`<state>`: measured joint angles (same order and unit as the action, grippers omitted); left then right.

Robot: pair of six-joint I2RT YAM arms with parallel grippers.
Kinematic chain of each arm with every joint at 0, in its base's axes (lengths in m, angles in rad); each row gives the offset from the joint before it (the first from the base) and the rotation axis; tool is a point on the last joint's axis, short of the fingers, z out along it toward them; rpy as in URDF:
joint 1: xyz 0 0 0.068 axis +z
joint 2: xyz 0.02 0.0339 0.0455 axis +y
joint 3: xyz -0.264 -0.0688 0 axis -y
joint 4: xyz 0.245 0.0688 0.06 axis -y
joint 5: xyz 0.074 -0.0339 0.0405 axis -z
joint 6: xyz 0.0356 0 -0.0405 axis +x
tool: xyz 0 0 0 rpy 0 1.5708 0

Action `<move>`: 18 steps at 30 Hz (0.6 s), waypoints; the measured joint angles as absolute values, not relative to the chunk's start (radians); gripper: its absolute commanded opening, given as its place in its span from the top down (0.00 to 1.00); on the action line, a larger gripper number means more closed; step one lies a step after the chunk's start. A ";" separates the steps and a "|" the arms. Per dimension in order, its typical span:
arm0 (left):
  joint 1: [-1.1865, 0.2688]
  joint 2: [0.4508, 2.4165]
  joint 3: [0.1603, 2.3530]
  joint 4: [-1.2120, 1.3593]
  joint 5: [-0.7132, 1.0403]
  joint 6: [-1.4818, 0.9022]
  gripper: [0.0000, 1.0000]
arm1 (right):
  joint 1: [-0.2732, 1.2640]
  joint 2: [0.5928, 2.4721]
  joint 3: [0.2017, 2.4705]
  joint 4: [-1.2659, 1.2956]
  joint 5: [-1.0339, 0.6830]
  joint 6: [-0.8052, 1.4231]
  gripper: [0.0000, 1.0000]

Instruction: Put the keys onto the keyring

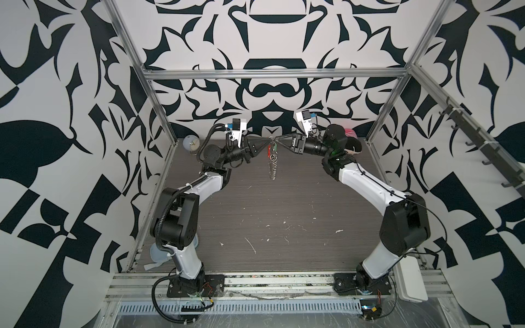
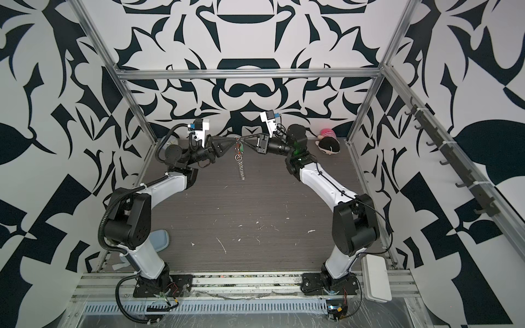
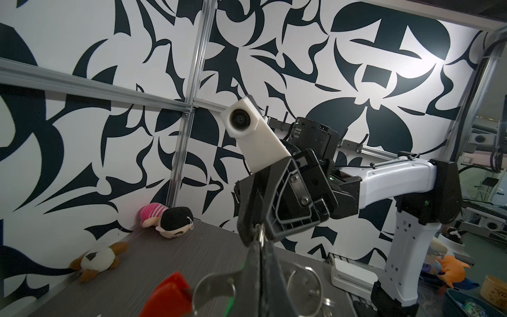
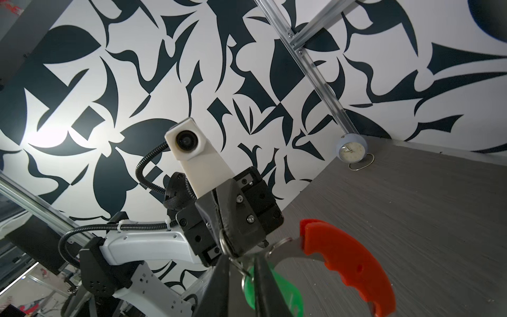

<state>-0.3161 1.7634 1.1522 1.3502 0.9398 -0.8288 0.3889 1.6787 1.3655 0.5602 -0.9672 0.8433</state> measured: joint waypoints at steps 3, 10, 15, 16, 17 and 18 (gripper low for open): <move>-0.314 1.763 1.152 1.361 0.936 -0.839 1.00 | 0.390 1.679 1.365 0.570 -0.969 0.852 0.92; -0.314 1.764 1.152 1.369 0.923 -0.850 1.00 | 0.391 1.679 1.365 0.583 -0.973 0.863 1.00; -0.314 1.763 1.154 1.370 0.916 -0.860 1.00 | 0.391 1.679 1.365 0.589 -0.973 0.863 1.00; -0.314 1.763 1.155 1.370 0.915 -0.861 1.00 | 0.391 1.679 1.365 0.589 -0.973 0.863 1.00; -0.314 1.763 1.157 1.370 0.914 -0.863 1.00 | 0.392 1.679 1.365 0.589 -0.973 0.863 1.00; -0.314 1.763 1.160 1.370 0.912 -0.864 1.00 | 0.393 1.679 1.364 0.589 -0.973 0.863 1.00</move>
